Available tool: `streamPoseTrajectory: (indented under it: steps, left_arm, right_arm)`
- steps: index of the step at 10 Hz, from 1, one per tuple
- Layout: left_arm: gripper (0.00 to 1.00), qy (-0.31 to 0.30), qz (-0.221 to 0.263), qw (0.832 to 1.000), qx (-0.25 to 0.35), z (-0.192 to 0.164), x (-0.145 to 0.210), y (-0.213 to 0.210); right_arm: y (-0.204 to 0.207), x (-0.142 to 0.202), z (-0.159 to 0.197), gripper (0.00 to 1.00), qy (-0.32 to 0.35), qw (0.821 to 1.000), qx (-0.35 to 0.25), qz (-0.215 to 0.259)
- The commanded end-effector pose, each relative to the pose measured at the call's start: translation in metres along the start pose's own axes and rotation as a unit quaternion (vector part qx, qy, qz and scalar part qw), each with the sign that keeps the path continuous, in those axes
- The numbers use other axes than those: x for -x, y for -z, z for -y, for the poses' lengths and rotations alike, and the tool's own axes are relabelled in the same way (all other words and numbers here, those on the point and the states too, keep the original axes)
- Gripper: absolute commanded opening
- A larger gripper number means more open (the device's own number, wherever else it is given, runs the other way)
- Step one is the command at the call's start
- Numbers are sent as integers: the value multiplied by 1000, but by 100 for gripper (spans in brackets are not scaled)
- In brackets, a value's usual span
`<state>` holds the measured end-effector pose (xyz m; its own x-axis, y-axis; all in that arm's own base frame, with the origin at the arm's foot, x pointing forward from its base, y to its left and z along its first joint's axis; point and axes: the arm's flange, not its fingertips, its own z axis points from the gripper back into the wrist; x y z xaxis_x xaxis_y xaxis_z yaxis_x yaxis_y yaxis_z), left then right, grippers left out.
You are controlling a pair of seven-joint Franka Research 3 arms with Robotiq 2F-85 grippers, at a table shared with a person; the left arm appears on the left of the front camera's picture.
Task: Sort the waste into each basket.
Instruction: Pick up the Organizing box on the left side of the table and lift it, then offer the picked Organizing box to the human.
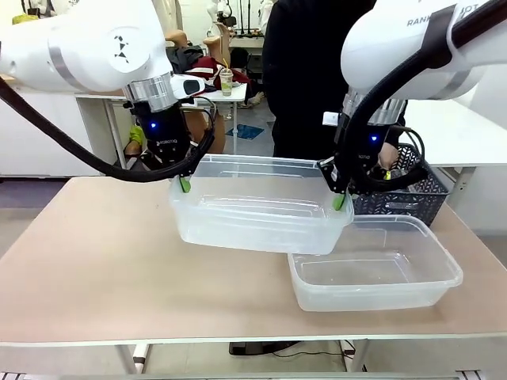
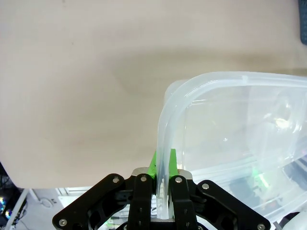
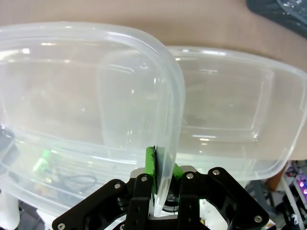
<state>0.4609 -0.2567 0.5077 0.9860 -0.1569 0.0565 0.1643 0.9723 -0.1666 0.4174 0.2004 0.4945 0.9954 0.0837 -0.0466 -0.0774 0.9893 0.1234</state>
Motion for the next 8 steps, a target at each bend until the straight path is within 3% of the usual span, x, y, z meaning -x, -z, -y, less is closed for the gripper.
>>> streamPoseTrajectory:
  steps: [1,8]
  left_arm:
    - [6,7,0,1000,2,1,-3,-5]
    - [6,7,0,1000,2,1,-3,-5]
  right_arm:
    - [-2,2,3,5,-1,1000,1,-5]
    - [-2,2,3,5,-1,1000,1,-5]
